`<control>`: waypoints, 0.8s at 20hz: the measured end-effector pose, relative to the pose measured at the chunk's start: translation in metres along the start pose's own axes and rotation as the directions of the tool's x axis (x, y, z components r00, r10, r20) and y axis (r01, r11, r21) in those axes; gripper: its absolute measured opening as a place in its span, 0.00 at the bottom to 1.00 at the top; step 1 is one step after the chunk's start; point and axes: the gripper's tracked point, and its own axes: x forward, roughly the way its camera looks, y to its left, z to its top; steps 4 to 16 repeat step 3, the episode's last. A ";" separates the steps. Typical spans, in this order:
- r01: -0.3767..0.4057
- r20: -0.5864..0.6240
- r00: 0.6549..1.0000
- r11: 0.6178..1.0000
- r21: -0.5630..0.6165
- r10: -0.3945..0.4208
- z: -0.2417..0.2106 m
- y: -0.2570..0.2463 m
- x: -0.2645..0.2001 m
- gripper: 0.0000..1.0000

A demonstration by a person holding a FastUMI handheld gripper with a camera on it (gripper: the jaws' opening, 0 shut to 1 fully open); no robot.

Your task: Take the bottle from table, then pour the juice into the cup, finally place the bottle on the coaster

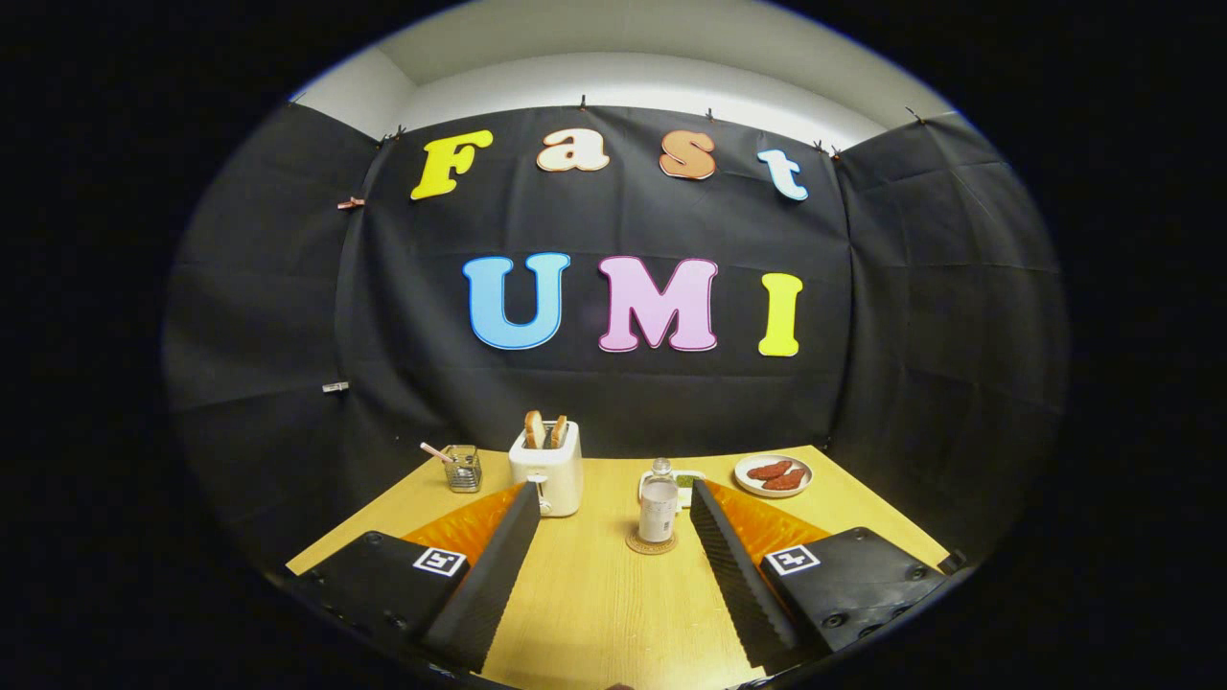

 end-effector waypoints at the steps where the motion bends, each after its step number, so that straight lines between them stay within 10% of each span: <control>1: 0.008 -0.005 1.000 1.000 -0.007 -0.008 -0.001 -0.004 0.003 0.97; 16: 0.013 -0.002 1.000 1.000 -0.006 -0.013 0.002 -0.010 0.007 0.97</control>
